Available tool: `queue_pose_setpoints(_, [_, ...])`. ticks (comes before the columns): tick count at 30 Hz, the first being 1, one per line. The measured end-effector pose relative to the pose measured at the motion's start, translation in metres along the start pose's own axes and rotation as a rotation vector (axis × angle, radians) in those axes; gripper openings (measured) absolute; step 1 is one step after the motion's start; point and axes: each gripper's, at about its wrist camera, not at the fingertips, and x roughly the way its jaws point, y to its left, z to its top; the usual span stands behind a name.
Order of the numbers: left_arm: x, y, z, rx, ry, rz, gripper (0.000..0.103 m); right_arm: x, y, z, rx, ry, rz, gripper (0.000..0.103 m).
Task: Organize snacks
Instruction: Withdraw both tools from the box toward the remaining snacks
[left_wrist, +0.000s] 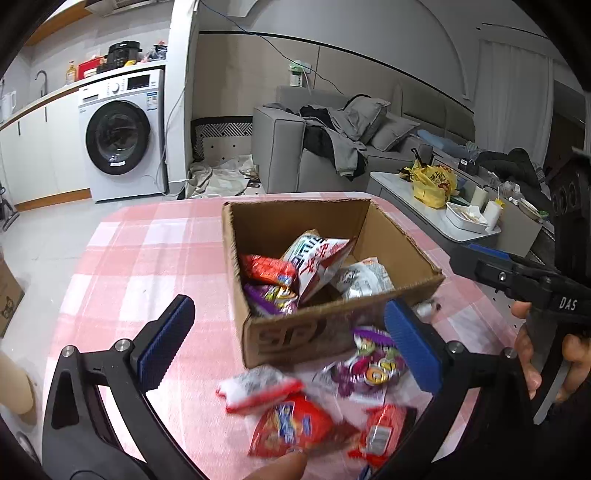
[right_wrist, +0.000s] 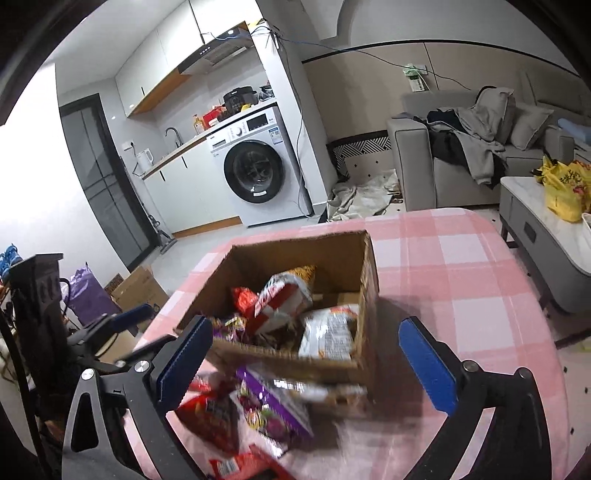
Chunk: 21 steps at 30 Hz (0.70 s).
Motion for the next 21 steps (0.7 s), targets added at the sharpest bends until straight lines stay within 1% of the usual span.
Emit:
queue_pose_setpoints(3, [-0.023, 0.006, -0.015, -0.005, 0.0, 0.009, 0.103, -0.01, 0.0, -0.01, -0.004, 0.004, -0.009, 0.103])
queue_pose_setpoints(9, [-0.051, 0.014, -0.044, -0.019, 0.008, 0.03, 0.103, -0.018, 0.003, -0.026, -0.007, 0.017, -0.002, 0.103])
queue_pose_setpoints(13, [-0.059, 0.019, -0.06, -0.034, 0.034, 0.019, 0.103, -0.019, 0.008, -0.04, -0.032, 0.041, -0.01, 0.103])
queue_pose_setpoints(15, [-0.059, 0.019, -0.065, -0.029, 0.04, 0.036, 0.102, -0.017, 0.009, -0.045, -0.038, 0.056, -0.024, 0.103])
queue_pose_setpoints(21, [-0.055, 0.017, -0.065, -0.025, 0.069, 0.043, 0.103, -0.013, 0.009, -0.062, -0.045, 0.105, -0.032, 0.103])
